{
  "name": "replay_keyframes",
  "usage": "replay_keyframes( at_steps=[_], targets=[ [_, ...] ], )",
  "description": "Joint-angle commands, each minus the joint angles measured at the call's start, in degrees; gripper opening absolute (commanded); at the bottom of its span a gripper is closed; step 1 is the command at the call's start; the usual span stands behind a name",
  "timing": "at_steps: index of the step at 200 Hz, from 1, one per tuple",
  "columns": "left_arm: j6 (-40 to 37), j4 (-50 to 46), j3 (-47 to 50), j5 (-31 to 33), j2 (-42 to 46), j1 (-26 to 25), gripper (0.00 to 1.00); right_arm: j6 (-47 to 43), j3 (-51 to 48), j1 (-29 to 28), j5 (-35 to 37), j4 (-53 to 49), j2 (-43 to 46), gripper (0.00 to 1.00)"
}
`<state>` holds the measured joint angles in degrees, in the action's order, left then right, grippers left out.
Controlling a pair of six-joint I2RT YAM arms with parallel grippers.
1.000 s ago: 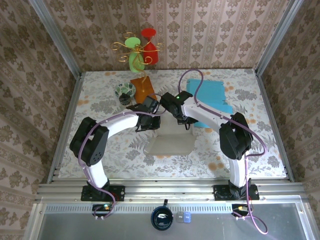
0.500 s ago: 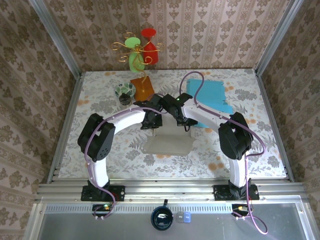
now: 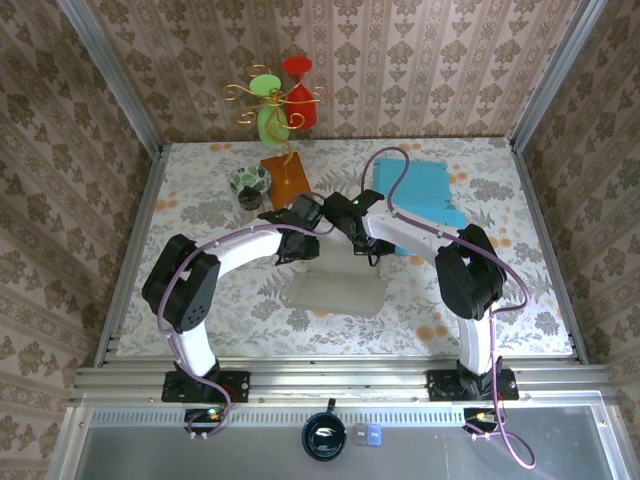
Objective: Fold the paper box
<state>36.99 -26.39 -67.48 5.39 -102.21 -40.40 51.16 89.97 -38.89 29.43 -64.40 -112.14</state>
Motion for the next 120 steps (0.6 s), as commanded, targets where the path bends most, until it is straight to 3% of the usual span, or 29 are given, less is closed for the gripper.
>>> replay_keyframes(
  at_steps=[1, 39, 66, 120],
  targets=[
    [-3.2, 0.82, 0.75, 1.47, 2.7, 0.55, 0.24, 1.14, 0.1, 0.66, 2.3, -3.71, -1.26, 0.0],
    [-3.5, 1.17, 1.62, 1.41, 2.44, 0.81, 0.21, 1.13, 0.31, 0.66, 1.91, -3.8, -1.5, 0.0],
    [-3.7, 1.39, 2.07, 2.99, 2.46, 0.7, 0.0, 1.14, 0.15, 0.66, 1.75, -3.8, -1.68, 0.0],
    [4.43, -8.04, -1.05, 13.64, -0.32, -2.54, 0.0, 1.49, -0.47, 0.83, 0.13, -2.95, -2.41, 0.0]
  ],
)
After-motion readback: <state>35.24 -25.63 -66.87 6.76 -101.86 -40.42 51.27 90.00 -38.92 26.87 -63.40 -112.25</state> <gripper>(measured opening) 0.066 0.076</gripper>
